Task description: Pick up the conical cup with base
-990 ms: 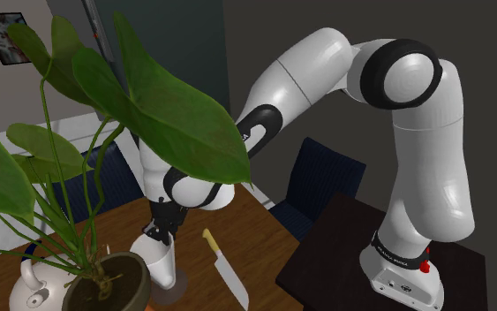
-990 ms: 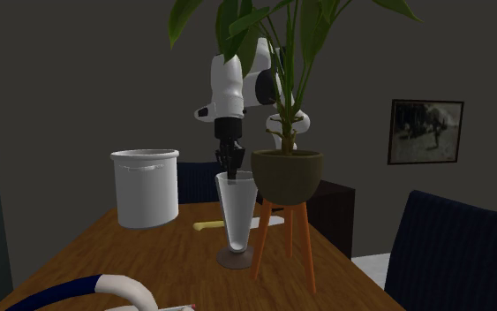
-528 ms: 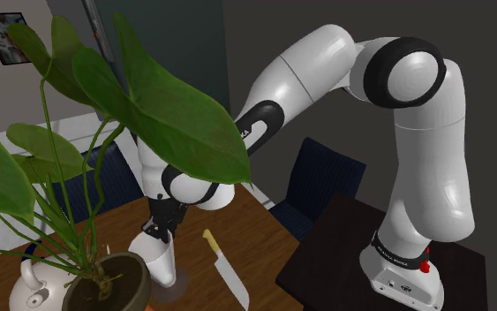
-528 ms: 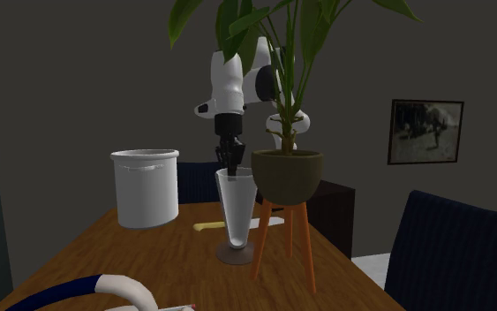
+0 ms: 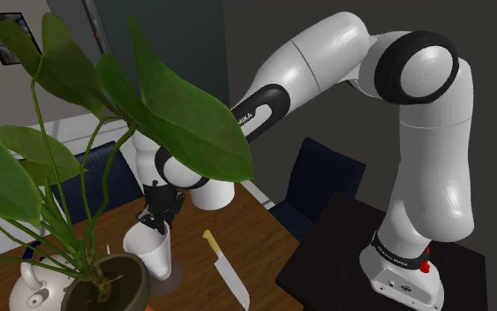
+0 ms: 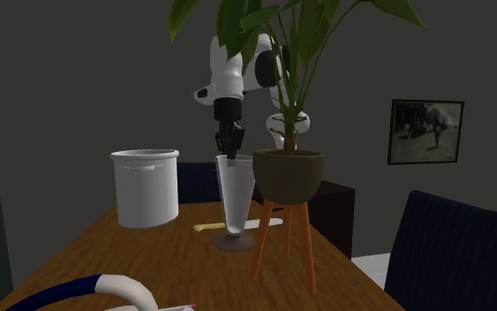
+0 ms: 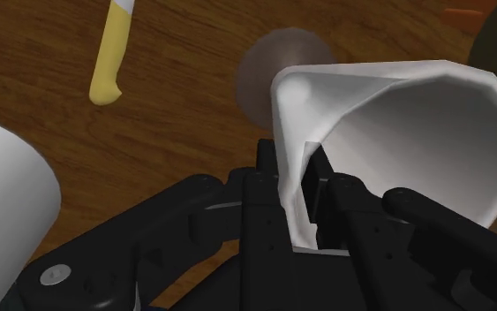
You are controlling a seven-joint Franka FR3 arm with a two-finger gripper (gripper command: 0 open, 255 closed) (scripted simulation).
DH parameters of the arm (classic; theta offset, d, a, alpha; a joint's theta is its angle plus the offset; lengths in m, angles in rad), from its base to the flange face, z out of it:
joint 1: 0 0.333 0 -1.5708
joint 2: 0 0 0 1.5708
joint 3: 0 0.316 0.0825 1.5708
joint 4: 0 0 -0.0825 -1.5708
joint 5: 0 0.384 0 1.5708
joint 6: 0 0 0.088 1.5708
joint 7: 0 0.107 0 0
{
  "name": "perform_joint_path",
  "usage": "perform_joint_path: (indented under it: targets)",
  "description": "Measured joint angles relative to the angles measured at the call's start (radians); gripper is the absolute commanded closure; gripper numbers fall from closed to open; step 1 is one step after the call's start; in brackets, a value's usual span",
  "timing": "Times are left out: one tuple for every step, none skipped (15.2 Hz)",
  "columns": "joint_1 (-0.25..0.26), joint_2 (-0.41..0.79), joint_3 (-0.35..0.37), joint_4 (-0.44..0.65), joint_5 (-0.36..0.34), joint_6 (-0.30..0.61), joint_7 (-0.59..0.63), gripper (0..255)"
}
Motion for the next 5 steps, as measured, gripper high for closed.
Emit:
perform_joint_path:
  targets:
    - [-0.002,-0.009,0.002,0.004,0.004,-0.012,-0.002,255]
    - [-0.003,-0.013,0.002,0.010,0.006,-0.021,-0.003,255]
    - [-0.004,-0.016,0.002,0.018,0.007,-0.033,-0.004,255]
    - [-0.003,-0.022,0.004,0.025,0.009,-0.046,-0.002,255]
    - [-0.005,-0.028,0.005,0.026,0.012,-0.052,-0.005,255]
